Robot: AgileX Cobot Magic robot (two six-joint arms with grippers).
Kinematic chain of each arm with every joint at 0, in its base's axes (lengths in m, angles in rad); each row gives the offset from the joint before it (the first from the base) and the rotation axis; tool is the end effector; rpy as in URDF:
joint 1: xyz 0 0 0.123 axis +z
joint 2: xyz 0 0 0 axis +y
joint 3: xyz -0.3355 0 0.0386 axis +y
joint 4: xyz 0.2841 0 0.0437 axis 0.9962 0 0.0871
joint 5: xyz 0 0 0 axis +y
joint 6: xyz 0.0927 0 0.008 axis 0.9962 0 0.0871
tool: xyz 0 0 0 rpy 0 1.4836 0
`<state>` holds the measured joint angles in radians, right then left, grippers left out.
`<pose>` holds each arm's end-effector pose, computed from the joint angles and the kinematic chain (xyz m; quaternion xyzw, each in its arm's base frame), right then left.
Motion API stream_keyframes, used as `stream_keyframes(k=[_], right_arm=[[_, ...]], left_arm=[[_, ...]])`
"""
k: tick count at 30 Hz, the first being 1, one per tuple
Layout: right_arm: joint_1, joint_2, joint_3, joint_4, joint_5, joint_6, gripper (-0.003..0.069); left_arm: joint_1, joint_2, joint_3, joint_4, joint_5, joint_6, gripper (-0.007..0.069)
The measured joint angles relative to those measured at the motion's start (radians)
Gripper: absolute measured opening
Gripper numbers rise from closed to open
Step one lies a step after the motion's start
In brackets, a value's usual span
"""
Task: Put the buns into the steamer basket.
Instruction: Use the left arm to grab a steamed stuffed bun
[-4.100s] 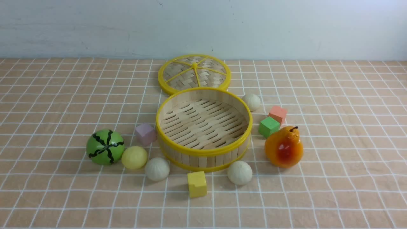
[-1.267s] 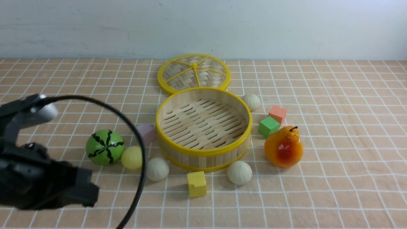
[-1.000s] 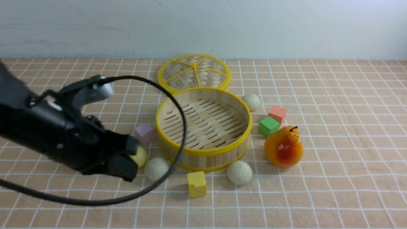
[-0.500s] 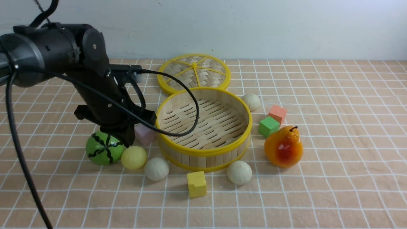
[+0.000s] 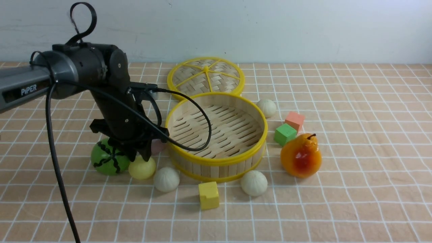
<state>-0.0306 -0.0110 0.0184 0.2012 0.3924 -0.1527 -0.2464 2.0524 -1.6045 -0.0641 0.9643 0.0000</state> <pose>0.0372 0.0060 0.1715 0.0033 0.8062 0.0317 0.5908 0.4713 -0.1236 0.2287 0.1071 0.9863 -0.0432 0.1181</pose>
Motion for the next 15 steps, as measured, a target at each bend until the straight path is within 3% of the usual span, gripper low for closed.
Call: stream_keyframes(k=[9, 13, 14, 15], right_arm=[[0.000, 0.000, 0.000, 0.000, 0.000, 0.000, 0.0242], [0.000, 0.000, 0.000, 0.000, 0.000, 0.000, 0.0242], [0.000, 0.000, 0.000, 0.000, 0.000, 0.000, 0.0242], [0.000, 0.000, 0.000, 0.000, 0.000, 0.000, 0.0242]], left_arm=[[0.000, 0.035, -0.002, 0.018, -0.031, 0.006, 0.0227], [0.000, 0.036, -0.004, 0.018, -0.015, 0.000, 0.0127], [0.000, 0.034, -0.005, 0.017, 0.004, 0.000, 0.0047], [0.000, 0.031, -0.005, 0.016, 0.016, 0.000, 0.0014]])
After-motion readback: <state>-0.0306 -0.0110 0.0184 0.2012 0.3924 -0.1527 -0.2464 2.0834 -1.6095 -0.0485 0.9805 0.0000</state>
